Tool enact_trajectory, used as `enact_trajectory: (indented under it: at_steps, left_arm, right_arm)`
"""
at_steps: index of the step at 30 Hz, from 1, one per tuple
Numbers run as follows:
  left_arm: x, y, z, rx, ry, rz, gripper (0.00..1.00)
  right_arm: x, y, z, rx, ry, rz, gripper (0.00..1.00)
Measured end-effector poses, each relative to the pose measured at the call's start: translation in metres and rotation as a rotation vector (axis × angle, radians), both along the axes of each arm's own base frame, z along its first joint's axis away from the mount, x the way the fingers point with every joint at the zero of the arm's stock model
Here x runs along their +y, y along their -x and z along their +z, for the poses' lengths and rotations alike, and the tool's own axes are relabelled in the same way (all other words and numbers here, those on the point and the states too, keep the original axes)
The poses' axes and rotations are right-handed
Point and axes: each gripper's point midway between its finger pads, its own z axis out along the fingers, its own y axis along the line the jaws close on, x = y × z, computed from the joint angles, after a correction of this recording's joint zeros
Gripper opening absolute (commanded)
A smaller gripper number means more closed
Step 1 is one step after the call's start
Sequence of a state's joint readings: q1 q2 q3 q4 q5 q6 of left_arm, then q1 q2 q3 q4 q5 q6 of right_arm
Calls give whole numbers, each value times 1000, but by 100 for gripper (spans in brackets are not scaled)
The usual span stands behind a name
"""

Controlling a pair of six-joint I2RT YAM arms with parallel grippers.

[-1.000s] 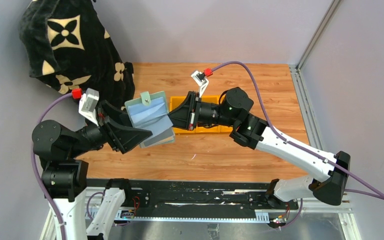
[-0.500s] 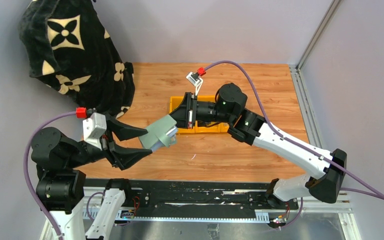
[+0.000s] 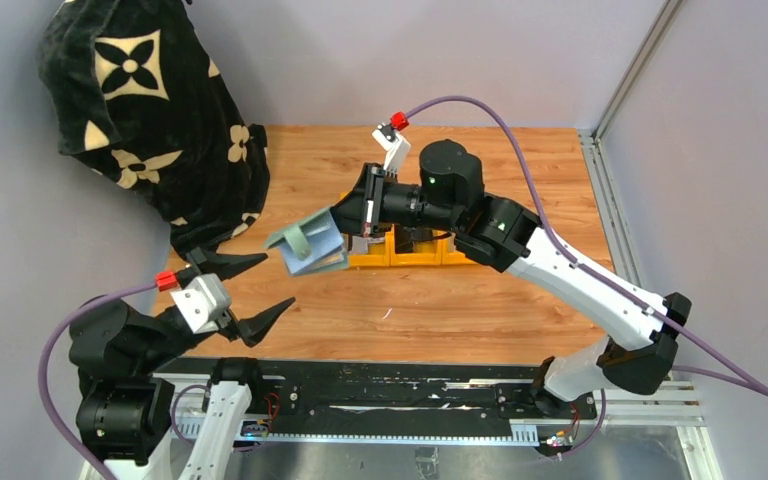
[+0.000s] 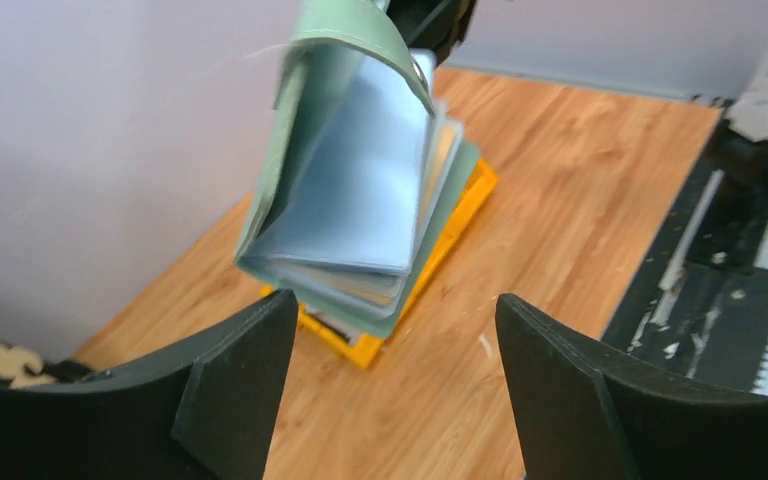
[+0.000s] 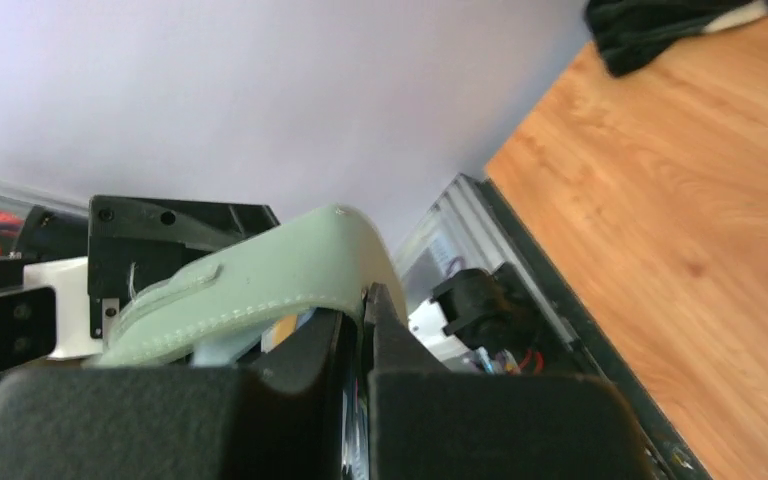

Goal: Take the credit cards out of the card holder

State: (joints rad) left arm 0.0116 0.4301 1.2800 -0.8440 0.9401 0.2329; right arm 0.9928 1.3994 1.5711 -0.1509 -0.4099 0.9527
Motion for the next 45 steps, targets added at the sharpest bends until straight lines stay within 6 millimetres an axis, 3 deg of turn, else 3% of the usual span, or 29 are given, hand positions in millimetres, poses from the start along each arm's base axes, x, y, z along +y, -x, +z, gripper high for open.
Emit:
enact_trajectory:
  at_steps: [4, 6, 8, 12, 15, 18, 23, 30, 34, 41, 45]
  left_arm:
    - [11, -25, -23, 35, -22, 80, 86]
    - [14, -34, -37, 74, -24, 106, 87]
    - [16, -39, -47, 104, -21, 122, 89]
    - [16, -39, -55, 142, -1, 133, 95]
    - [15, -38, -54, 157, 20, 134, 96]
    - [15, -37, -58, 173, 37, 137, 97]
    - [16, -37, -65, 178, 64, 154, 99]
    - [17, -47, -84, 203, 81, 169, 100]
    - [16, -54, -95, 216, 88, 167, 100]
    - [15, -61, -96, 139, 57, 139, 100]
    - [23, -74, -109, 44, -38, 167, 100]
  right_arm:
    - [5, -10, -3, -142, 166, -132, 0]
    - [3, -20, -20, -214, 288, -187, 0]
    - [-4, -34, -47, -258, 435, -227, 0]
    - [-33, -77, -141, -299, 859, -290, 0]
    - [-57, -94, -201, -296, 1175, -259, 0]
    - [-69, -99, -229, -293, 1379, -195, 0]
    - [-66, -84, -221, -264, 1352, -105, 0]
    - [-28, -45, -185, -160, 1035, 16, 0]
    - [-5, -34, -175, -99, 920, 58, 0]
    - [19, -40, -161, -22, 806, -19, 0]
    - [37, -45, -157, 36, 729, -76, 0]
